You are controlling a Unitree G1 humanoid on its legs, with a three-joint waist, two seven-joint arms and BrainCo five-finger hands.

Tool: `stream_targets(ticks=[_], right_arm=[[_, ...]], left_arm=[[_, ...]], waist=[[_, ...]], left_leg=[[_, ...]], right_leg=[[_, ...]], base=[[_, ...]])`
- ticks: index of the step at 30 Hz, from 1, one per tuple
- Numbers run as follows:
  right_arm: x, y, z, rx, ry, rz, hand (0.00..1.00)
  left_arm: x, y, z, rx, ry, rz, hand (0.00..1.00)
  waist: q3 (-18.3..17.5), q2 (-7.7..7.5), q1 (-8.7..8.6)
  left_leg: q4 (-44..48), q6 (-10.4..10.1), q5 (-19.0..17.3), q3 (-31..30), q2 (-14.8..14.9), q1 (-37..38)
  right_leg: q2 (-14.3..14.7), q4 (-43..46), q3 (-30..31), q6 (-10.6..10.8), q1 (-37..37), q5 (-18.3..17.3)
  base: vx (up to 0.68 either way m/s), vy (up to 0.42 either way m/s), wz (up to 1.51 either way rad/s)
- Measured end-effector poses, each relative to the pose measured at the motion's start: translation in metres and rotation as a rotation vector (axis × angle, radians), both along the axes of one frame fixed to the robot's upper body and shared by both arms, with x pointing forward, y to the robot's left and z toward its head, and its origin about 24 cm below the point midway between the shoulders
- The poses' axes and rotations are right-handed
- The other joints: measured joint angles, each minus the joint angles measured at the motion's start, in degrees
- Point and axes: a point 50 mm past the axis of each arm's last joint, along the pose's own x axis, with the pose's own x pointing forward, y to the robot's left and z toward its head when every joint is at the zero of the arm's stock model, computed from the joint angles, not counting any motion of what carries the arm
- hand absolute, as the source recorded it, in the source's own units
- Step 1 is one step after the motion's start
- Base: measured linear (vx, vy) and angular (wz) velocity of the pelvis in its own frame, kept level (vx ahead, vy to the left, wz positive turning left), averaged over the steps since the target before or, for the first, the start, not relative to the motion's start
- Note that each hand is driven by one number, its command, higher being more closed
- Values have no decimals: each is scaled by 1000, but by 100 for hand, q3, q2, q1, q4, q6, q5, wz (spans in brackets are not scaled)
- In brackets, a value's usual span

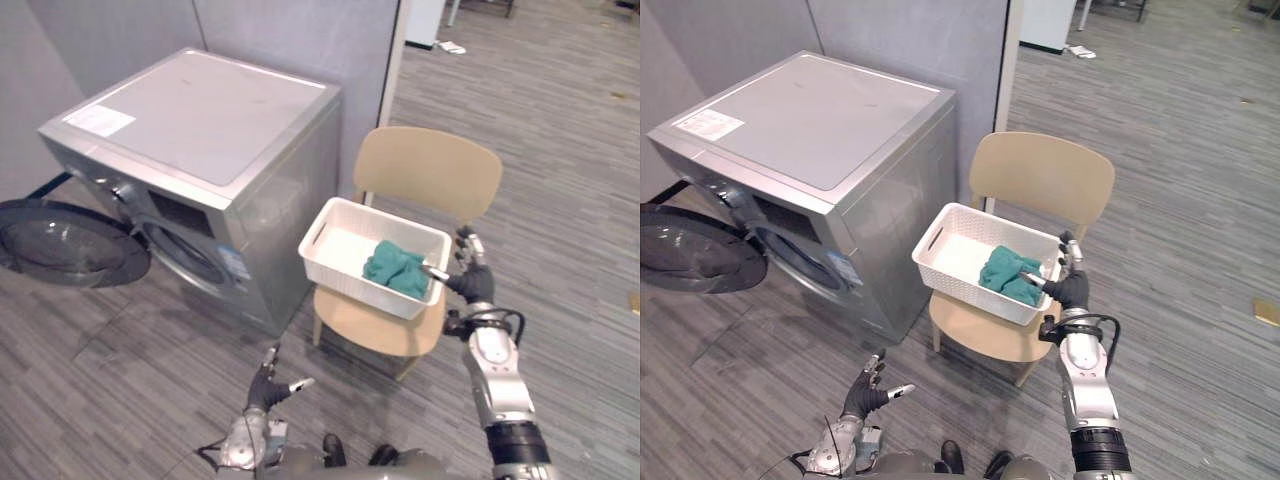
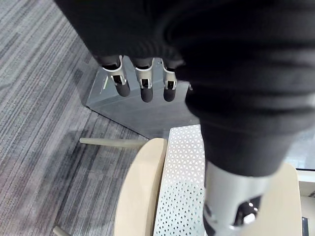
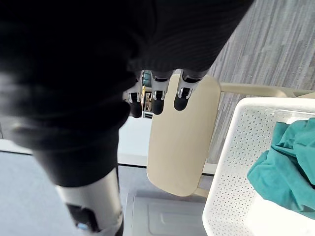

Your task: Pick up the laundry basket with both hands and put the clothes into the washing machine.

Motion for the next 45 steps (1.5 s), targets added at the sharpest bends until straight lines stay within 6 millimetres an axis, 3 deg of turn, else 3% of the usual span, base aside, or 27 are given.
stream_targets(ticks=[1,2,4,6,7,8,9,10,13,16,20,24,28,32,35,38,41,45], right_arm=[[1,6,0,-18,1,27,0],[1,8,0,-25,3,35,0],[3,11,0,-31,8,45,0],[8,9,-2,-65,24,52,0],[10,7,-3,-75,33,52,0],[14,6,-4,-92,45,55,0],[18,4,-1,-112,39,60,0],[24,6,2,-124,36,70,0],[31,14,3,-138,41,115,0],[34,16,7,-182,40,129,0],[38,15,11,-289,34,123,0],[54,0,20,-427,44,98,0],[79,-17,66,-548,-48,45,0],[99,-16,101,-624,-106,35,0],[117,-25,129,-683,-111,-7,0],[127,-34,170,-742,-168,-72,0],[132,-35,196,-769,-203,-114,0],[135,-33,207,-797,-210,-121,0]], left_arm=[[1,1,0,-1,-2,9,0],[1,-1,1,-6,-6,12,0],[1,-3,1,-17,-7,14,0],[2,-6,1,-32,-13,20,0],[3,-7,2,-35,-16,21,0],[1,-9,1,-44,-13,27,0],[-2,-11,0,-57,-6,36,0],[-3,-12,-1,-64,0,42,0],[-4,-1,0,-32,-3,44,0],[-7,5,0,-17,0,57,0],[-11,6,0,-16,8,43,0],[-10,-1,1,-23,0,-2,0],[-2,-8,11,-38,-63,-24,0],[2,-9,15,-39,-85,-31,0],[8,-10,19,-39,-109,-37,0],[18,-9,30,-35,-164,-38,0],[21,-2,36,-21,-202,-17,0],[28,2,43,-11,-244,5,0]], waist=[[8,-30,0],[11,-21,132],[-3,8,108],[-32,53,91],[-32,54,89],[-67,106,101],[-139,276,122],[-146,255,101],[-147,37,114],[-157,-9,120],[-159,-25,128],[-94,-65,136],[413,-78,142],[777,-115,181],[1158,-118,318],[1475,-130,467],[1628,-182,578],[1795,-244,613]], left_leg=[[684,-107,-7,2,177,-321],[1245,-3,-158,-11,564,-521],[1337,-167,-257,-176,1103,-557],[535,-462,-77,-722,1584,-428],[283,-549,-12,-850,1618,-365],[-337,-737,225,-1093,1674,-167],[-738,-843,728,-1368,1704,-33],[-863,-1290,728,-1478,1500,-2],[-906,-1196,679,-1528,1064,-41],[-914,-1114,622,-1558,827,81],[-1082,-1132,650,-1471,788,73],[-1538,-1191,977,-1372,786,62],[-1996,-1268,1386,-1379,819,5],[-2340,-1327,1695,-1419,888,-250],[-2492,-1317,1888,-1495,944,-378],[-2540,-1313,2044,-1600,1024,-691],[-2664,-1342,2159,-1600,1059,-828],[-2690,-1365,2178,-1607,1097,-986]], right_leg=[[-16,-175,89,-100,47,193],[-24,-221,229,-133,59,284],[-43,-248,352,-87,69,319],[-193,-282,558,86,2,437],[-269,-280,599,143,-14,470],[-382,-290,712,299,-68,549],[-408,-299,800,426,-128,613],[-524,-409,903,612,-171,756],[-761,-972,903,691,56,1281],[-942,-1026,786,708,243,1356],[-955,-1172,820,841,207,1437],[-948,-1167,928,780,-115,1484],[-904,-1050,887,753,-412,1534],[-825,-1004,811,648,-804,1599],[-771,-971,770,588,-989,1637],[-676,-990,621,517,-1204,1693],[-628,-1018,612,485,-1392,1719],[-567,-1115,590,457,-1507,1780]], base=[[-25,-10,-81],[-24,5,-75],[17,65,-47],[65,190,-31],[75,283,-27],[100,359,-26],[107,389,-29],[109,387,-13],[46,319,24],[-1,159,26],[-61,42,-8],[-78,-36,-15],[-100,-45,2],[-108,-51,2],[-65,-57,4],[-49,-65,11],[6,-54,-2],[20,-44,-3]])
